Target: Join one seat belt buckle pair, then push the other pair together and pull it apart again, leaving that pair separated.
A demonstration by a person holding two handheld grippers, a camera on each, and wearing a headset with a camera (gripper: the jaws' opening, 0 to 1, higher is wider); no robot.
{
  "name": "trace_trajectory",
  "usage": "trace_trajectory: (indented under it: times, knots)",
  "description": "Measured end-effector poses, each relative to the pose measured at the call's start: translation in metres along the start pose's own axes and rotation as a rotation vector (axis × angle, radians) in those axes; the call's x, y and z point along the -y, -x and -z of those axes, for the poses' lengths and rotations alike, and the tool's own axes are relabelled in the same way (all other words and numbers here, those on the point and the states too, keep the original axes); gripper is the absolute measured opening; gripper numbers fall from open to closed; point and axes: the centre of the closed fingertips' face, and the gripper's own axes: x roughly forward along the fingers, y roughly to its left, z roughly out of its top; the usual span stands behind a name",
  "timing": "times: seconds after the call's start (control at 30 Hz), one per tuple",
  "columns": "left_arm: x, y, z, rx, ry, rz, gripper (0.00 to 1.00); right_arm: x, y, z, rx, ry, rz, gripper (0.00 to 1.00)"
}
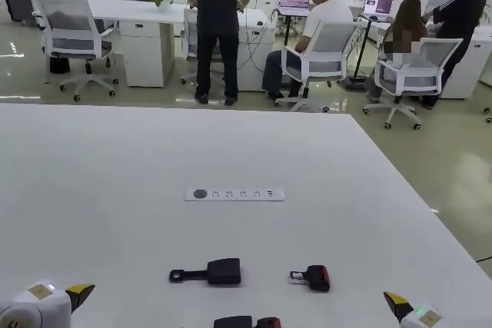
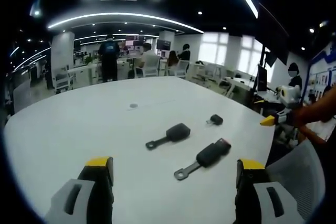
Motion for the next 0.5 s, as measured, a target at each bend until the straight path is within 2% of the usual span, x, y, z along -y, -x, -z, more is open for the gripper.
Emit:
trace_trajectory:
  times: [0.1, 0.5]
  knots:
    - [-0.0035, -0.0013, 0.0007, 0.002, 0.005, -0.004, 1.0, 0.0003, 0.0011, 0.0001, -0.008, 0.001, -0.002, 1.0]
    - [-0.0044, -0.002, 0.0015, -0.003, 0.009, -0.012, 1.0, 0.0021, -0.0027, 0.0032, -0.02, 0.008, -0.016, 1.0]
